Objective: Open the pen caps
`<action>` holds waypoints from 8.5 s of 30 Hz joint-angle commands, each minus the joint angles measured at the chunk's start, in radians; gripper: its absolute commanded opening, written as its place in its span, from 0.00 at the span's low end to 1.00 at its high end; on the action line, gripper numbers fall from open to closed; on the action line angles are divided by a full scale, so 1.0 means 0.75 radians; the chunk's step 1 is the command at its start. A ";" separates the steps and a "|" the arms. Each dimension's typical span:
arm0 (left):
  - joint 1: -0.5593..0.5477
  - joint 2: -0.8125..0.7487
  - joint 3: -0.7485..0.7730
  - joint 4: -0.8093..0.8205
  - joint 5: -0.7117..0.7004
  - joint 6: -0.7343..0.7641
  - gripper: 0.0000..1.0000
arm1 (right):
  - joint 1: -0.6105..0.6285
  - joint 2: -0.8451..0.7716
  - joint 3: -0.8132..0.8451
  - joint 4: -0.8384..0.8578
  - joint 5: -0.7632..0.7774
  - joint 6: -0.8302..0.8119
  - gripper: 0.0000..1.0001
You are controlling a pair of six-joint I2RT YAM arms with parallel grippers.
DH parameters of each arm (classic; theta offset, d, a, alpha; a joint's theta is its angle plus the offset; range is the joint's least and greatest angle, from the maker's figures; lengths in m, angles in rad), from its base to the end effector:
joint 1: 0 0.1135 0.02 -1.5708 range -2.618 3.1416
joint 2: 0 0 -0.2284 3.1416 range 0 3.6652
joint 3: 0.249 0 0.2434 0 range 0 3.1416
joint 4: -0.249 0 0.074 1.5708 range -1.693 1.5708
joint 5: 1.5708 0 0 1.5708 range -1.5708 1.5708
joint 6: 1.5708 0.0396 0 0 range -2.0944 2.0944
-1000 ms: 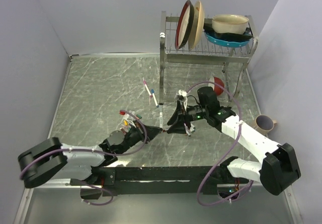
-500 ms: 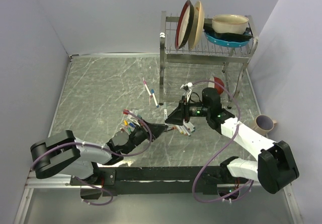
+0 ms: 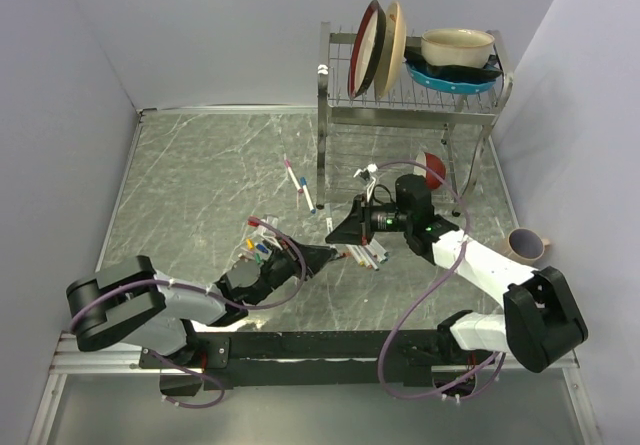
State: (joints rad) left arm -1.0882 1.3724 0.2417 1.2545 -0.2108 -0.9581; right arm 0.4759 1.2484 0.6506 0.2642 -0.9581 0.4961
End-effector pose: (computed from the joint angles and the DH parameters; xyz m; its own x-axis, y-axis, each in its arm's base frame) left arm 0.1195 -0.2102 0.1635 -0.5968 -0.5846 -0.5495 0.4896 0.2773 -0.8267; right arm 0.2232 0.1515 0.2153 -0.7084 -0.0572 -0.7034 -0.6974 0.2095 0.6854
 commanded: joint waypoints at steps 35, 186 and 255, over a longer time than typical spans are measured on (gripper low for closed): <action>0.089 -0.232 0.064 -0.178 -0.001 0.077 0.25 | 0.112 0.272 0.384 -0.892 -0.371 -1.023 0.00; 0.999 0.746 1.517 -2.316 -0.235 0.314 0.01 | 0.077 -0.079 0.448 -1.023 0.447 -1.246 0.43; 0.179 -0.114 0.224 -0.208 0.085 0.056 0.67 | 0.114 0.076 0.149 -0.225 -0.232 -0.405 0.00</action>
State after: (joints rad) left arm -0.9646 1.3312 0.3519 1.2102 -0.1410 -0.9619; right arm 0.5610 1.2934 0.6697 0.2119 -1.0966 0.3431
